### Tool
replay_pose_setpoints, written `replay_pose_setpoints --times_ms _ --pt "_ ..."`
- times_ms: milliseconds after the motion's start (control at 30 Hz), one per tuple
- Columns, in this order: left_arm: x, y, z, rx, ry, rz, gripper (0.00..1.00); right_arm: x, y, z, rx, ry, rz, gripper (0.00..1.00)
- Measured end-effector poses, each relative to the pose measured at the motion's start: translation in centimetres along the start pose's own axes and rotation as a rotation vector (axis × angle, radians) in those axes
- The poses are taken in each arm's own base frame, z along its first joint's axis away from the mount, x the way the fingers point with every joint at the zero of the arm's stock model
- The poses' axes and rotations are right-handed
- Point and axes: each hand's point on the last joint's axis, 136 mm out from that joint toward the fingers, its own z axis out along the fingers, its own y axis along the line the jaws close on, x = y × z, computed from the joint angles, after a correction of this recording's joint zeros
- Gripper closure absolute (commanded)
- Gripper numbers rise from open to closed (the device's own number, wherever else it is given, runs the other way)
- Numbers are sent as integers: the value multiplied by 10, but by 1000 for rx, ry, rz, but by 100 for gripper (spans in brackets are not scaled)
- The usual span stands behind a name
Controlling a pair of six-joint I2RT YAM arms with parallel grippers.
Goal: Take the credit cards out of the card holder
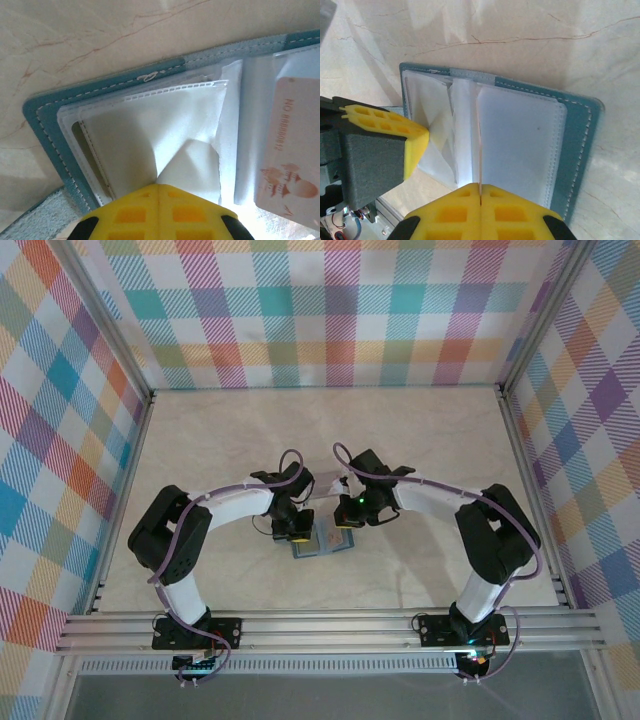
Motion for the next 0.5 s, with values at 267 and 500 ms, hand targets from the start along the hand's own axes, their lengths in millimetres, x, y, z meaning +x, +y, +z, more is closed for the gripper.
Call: replay_pose_setpoints --times_ms 267,500 --pt "-4 0 -15 -13 -53 9 99 -7 8 -15 14 -35 -108 100" --pt "-11 -2 -36 -2 -133 15 99 -17 8 -35 101 -62 -378 100"
